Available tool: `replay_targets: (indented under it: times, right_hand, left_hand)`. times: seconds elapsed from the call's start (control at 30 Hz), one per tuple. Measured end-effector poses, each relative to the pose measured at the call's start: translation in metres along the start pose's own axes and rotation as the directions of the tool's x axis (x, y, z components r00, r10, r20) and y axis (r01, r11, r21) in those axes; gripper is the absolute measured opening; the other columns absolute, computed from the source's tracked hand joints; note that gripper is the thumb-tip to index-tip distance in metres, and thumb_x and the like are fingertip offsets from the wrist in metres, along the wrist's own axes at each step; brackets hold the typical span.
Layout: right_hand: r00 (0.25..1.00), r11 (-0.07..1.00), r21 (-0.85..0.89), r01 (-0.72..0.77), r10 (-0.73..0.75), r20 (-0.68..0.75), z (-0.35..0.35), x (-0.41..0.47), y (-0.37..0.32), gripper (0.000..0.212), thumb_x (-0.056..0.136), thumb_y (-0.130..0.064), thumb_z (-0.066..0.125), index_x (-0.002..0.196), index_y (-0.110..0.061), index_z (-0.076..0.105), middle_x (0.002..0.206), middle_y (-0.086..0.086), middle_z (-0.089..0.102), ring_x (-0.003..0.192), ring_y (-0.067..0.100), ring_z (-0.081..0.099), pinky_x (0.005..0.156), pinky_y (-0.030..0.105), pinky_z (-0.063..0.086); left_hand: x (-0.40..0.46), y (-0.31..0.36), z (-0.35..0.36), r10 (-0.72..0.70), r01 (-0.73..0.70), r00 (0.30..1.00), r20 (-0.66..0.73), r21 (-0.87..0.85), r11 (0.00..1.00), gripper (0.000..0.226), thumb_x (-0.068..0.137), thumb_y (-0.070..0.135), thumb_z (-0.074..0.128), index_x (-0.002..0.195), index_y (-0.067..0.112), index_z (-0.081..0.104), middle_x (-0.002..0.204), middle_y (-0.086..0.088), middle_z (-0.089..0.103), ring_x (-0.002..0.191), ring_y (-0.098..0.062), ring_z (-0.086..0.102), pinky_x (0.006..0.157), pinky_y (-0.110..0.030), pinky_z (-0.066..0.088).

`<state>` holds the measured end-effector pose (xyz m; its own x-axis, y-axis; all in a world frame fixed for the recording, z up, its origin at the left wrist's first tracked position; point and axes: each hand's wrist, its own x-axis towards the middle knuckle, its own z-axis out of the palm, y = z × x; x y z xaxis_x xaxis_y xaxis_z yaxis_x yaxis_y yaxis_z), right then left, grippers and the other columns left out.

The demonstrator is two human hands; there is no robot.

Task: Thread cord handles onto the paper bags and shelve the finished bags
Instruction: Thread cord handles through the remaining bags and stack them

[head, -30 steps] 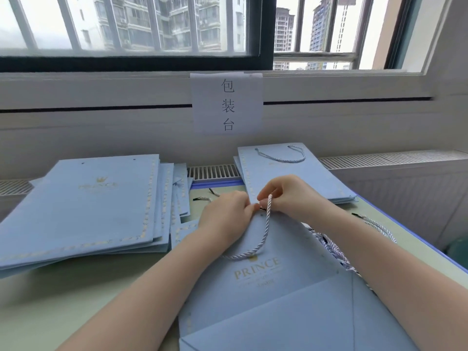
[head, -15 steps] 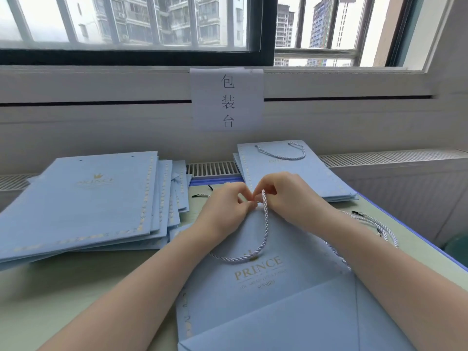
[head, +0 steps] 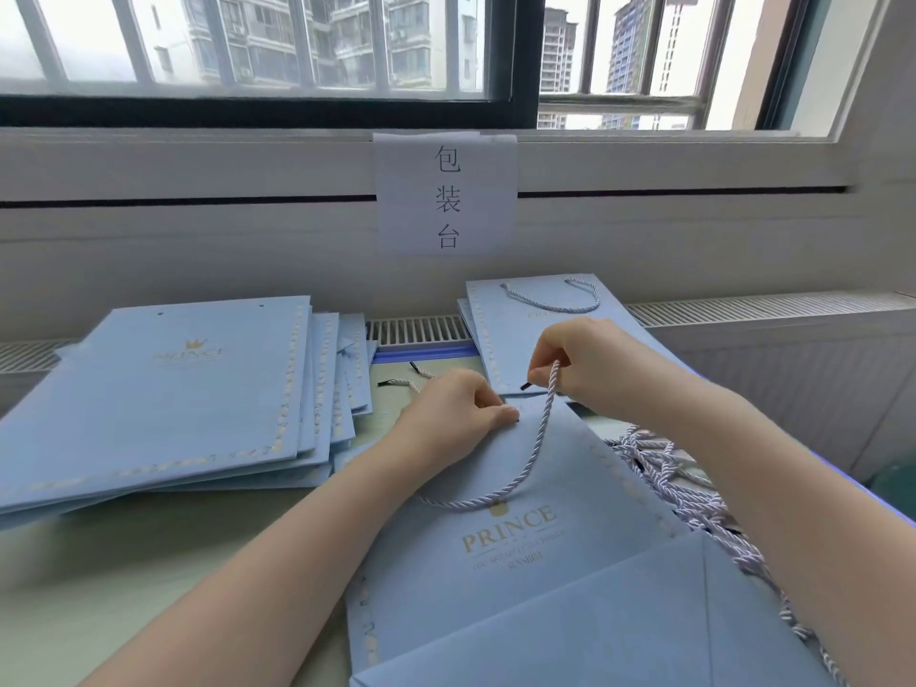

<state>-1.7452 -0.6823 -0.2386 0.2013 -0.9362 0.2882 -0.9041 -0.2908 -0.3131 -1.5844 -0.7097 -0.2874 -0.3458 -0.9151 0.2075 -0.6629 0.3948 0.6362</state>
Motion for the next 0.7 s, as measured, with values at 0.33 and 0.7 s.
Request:
replay_targets:
  times: [0.33,0.7]
  right_hand:
    - [0.991,0.981,-0.18,0.07,-0.048,0.122,0.005,-0.009,-0.019,0.01,0.088,-0.025,0.06,0.092,-0.017,0.064,0.082,-0.001,0.052,0.085,0.02,0.051,0.072,0.029,0.043]
    - [0.978,0.996,-0.037,0.077,-0.068,0.196,0.008,-0.01,-0.026,0.01,0.085,-0.009,0.061,0.081,-0.014,0.068,0.07,0.001,0.063,0.067,0.02,0.056,0.061,0.028,0.048]
  left_hand:
    - [-0.001,0.01,-0.004,-0.03,0.03,0.999,0.024,-0.023,0.999,0.012,0.091,0.016,0.058,0.09,0.008,0.066,0.075,0.005,0.056,0.077,-0.012,0.051,0.067,-0.024,0.035]
    - [-0.003,0.01,-0.007,-0.002,0.005,1.0,0.022,-0.128,0.992,0.023,0.09,0.018,0.061,0.085,-0.004,0.066,0.071,-0.004,0.053,0.066,-0.013,0.043,0.058,-0.023,0.033]
